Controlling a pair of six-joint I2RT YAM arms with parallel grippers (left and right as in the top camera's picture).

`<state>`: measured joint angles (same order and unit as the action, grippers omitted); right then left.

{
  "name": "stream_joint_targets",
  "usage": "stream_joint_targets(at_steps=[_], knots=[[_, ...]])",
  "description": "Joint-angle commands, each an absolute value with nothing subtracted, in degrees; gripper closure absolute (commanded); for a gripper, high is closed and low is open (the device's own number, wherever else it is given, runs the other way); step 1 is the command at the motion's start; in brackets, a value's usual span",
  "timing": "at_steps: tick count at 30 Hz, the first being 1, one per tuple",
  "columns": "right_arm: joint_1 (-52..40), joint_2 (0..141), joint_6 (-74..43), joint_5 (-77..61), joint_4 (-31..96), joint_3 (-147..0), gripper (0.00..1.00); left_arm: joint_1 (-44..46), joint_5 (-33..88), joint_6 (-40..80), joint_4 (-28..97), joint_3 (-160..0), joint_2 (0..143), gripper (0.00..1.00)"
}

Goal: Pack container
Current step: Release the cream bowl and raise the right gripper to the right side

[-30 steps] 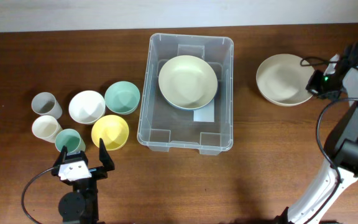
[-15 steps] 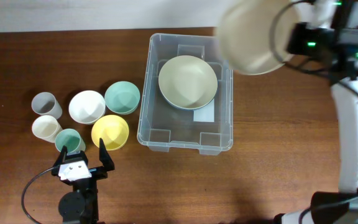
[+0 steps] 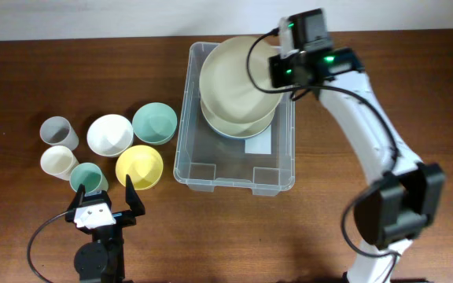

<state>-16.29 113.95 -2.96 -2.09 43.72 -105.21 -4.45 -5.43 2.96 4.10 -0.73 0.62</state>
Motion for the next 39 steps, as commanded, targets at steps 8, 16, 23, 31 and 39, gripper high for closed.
stream_joint_targets(at_steps=[8, 16, 23, 31, 39], knots=[[-19.09, 118.30, -3.20, -0.75, 42.28, -105.60, 0.30, -4.16, -5.82, 2.28, 4.14, -0.51, 0.34, 0.00], [-17.87, 114.10, 0.21, 2.07, 47.90, -108.73, 0.30, -4.16, -5.82, 2.28, 4.14, -0.51, 0.34, 0.00], [-12.29, 106.91, -1.43, 14.22, 57.17, -109.10, 0.25, -4.16, -5.82, 2.28, 4.14, -0.51, 0.34, 0.00], [5.34, 103.94, -2.39, 11.75, 64.36, -109.08, 0.16, -4.16, -5.82, 2.28, 4.14, -0.51, 0.34, 0.00], [16.78, 103.96, -2.37, 5.56, 66.02, -109.08, 0.01, -4.16, -5.82, 2.28, 4.14, -0.51, 0.34, 0.00]])
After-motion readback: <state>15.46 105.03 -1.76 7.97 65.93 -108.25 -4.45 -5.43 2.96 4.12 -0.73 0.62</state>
